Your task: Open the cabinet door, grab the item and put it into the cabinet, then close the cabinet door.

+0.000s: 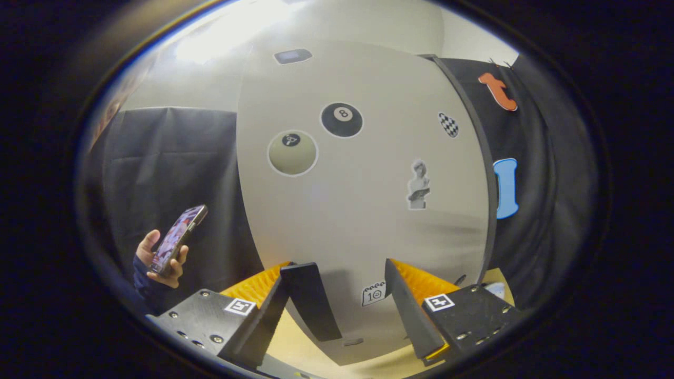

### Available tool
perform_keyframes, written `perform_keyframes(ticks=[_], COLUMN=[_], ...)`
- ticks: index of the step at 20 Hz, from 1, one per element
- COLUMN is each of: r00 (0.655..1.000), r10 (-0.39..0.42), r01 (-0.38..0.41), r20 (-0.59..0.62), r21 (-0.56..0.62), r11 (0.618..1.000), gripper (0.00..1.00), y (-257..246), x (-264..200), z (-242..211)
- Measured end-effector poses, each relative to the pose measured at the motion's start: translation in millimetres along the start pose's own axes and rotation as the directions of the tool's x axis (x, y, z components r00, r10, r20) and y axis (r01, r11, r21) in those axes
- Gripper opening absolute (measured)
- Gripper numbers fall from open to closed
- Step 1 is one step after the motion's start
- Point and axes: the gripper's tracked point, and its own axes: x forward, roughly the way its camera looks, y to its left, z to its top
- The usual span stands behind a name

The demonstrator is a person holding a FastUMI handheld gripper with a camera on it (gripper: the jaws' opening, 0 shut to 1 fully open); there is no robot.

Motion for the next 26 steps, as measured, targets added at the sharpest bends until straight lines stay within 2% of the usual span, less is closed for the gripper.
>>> perform_keyframes(ticks=[5, 11, 20, 26], r00=[0.999, 1.0, 0.999, 0.999], r10=[0.048, 0.02, 0.013, 0.008], r01=[-0.048, -0.019, -0.012, -0.006], r20=[0.005, 0.02, 0.03, 0.046], r21=[0.0, -0.043, -0.034, -0.025], r11=[0.999, 0.999, 0.999, 1.0], gripper=[1.0, 1.0, 1.0, 1.0], y=[2.2, 0.0, 9.5, 11.9], x=[37.6, 74.0, 101.8, 104.6], z=[-7.2, -10.0, -20.9, -20.1])
